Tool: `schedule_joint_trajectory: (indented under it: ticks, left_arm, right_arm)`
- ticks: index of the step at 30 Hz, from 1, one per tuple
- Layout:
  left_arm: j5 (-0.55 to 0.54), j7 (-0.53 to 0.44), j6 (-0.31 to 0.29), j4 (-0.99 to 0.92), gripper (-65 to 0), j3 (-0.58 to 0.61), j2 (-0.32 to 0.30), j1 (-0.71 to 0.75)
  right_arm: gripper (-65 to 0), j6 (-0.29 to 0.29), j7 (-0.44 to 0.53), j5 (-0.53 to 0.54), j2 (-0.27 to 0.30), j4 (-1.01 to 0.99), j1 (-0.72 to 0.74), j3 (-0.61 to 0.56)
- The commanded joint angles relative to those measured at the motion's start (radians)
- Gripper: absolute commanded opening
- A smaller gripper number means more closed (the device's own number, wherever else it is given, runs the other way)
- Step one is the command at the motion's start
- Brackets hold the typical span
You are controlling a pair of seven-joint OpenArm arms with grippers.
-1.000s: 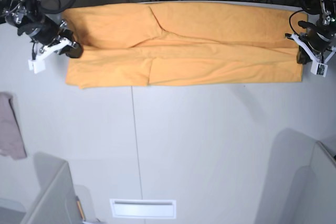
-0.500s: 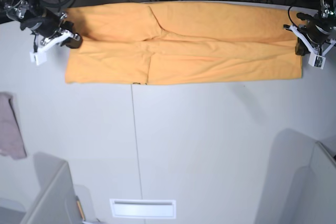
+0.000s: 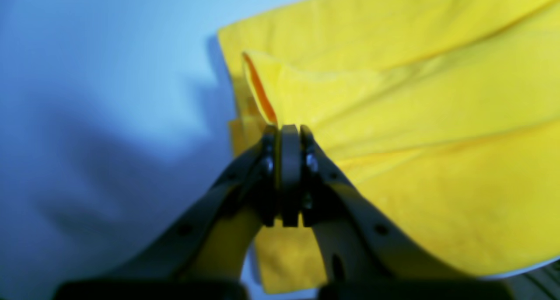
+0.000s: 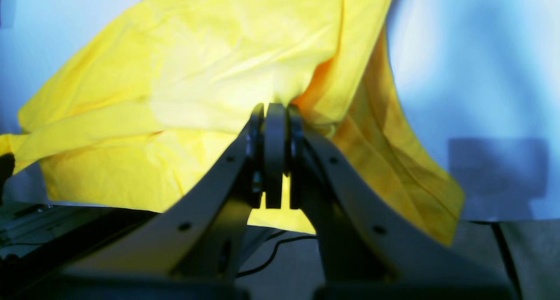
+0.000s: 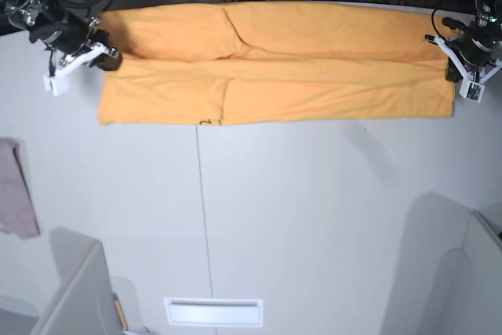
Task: Fold the T-shirt properly
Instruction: 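Lower the hem onto the collar edge and open both grippers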
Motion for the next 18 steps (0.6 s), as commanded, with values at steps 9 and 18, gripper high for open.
schedule_joint_trajectory:
  ticks: [9,18]
  left_arm:
    - [0.035,-0.014,0.002,0.02,-65.0,-0.01,0.014,-0.007]
    - [0.035,-0.014,0.002,0.023,-52.2,-0.021,0.016,-0.008]
  right_arm:
    - [-65.0,0.001,0.004,0.007,0.009,0.005,0.0,0.01]
    - [-52.1,0.001,0.012,0.007,0.009,0.006,-0.021,0.02]
